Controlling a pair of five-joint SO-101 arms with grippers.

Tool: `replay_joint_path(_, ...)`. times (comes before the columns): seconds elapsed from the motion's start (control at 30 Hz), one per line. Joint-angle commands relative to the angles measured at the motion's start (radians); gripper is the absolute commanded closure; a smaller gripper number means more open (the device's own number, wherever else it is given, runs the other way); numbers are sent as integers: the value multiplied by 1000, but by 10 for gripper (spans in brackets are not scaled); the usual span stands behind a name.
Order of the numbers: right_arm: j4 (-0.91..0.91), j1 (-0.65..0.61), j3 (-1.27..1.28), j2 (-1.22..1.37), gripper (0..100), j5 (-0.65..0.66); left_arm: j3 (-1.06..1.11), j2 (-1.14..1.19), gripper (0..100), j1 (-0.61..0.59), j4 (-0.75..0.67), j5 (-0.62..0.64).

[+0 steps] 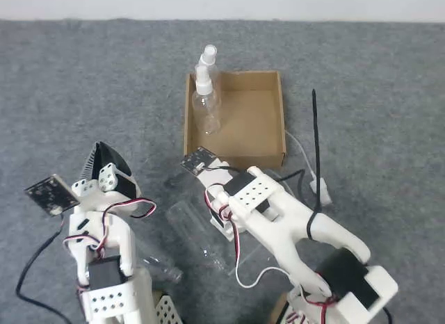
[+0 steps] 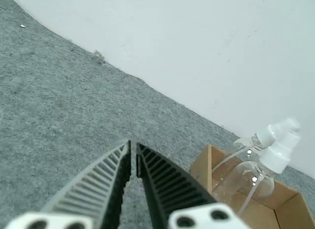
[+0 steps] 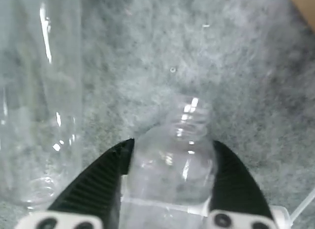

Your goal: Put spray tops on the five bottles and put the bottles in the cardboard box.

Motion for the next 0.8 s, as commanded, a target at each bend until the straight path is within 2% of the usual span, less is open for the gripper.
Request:
replay_joint_path(0.0,7,-5,-49,-18,892,-3,-13,-17,985,-5,-25,-9)
replay_joint_path(0.17,16,-1,-43,-51,894,-3,-13,-17,985,-5,-25,-9)
replay_joint_path(0.5,140,71,-41,-282,893,-6,-13,-17,985,-5,-25,-9)
replay_joint_path(0.77,154,130,20,-440,894,-5,-13,-17,985,-5,-25,-9)
